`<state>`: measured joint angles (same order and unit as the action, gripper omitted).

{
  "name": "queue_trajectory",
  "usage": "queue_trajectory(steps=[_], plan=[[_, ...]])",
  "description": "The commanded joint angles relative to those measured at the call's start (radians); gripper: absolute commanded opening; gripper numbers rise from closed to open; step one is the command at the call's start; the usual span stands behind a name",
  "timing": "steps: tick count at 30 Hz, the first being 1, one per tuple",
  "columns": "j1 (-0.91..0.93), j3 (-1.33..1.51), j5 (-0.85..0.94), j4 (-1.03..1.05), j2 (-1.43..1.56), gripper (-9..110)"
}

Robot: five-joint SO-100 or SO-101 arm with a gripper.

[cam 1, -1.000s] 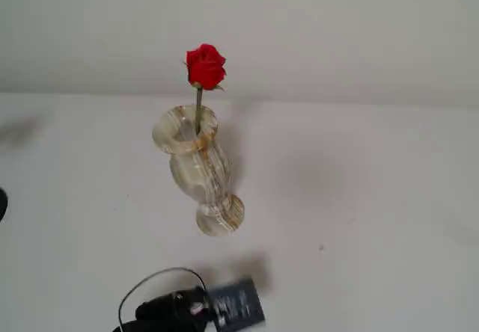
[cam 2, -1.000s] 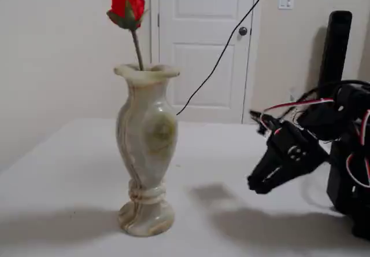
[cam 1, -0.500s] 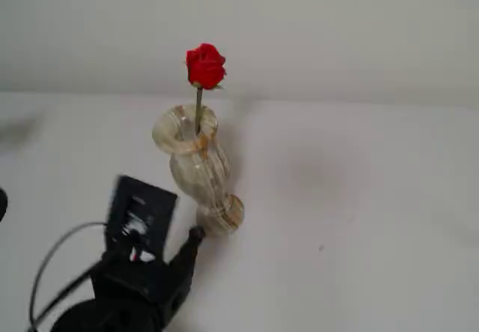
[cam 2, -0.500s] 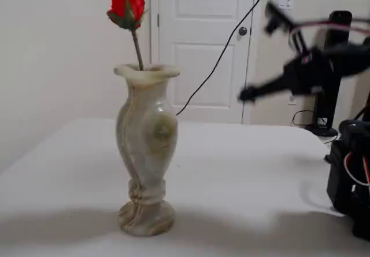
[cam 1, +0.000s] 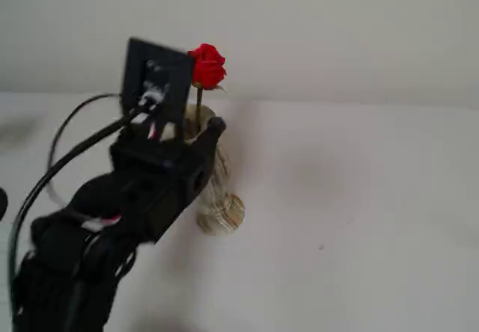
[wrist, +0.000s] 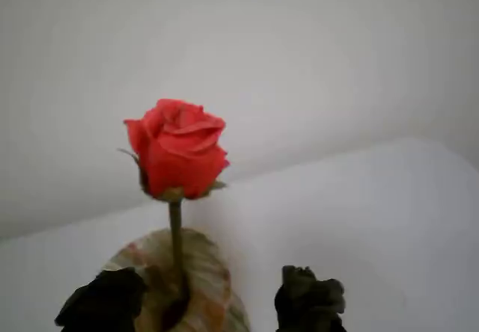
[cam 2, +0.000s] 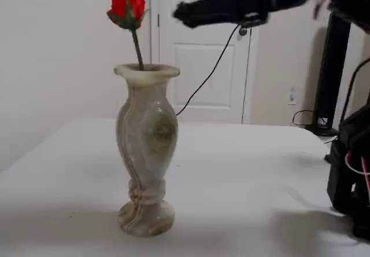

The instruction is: Pick up rose from vase and place it onto the table

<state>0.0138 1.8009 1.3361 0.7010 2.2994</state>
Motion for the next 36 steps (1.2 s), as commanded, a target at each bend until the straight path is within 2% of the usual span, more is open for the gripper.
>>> queue_trajectory(steps=[1, 18, 28, 36], plan=[[-0.043, -0.083, -0.035, -0.075, -0.067, 25], [-0.086, -0.239, -0.072, -0.17, -0.322, 21], [-0.091, -0.249, -0.032, -0.193, -0.336, 0], [-0.095, -0.308, 0.06, -0.172, -0.282, 0]])
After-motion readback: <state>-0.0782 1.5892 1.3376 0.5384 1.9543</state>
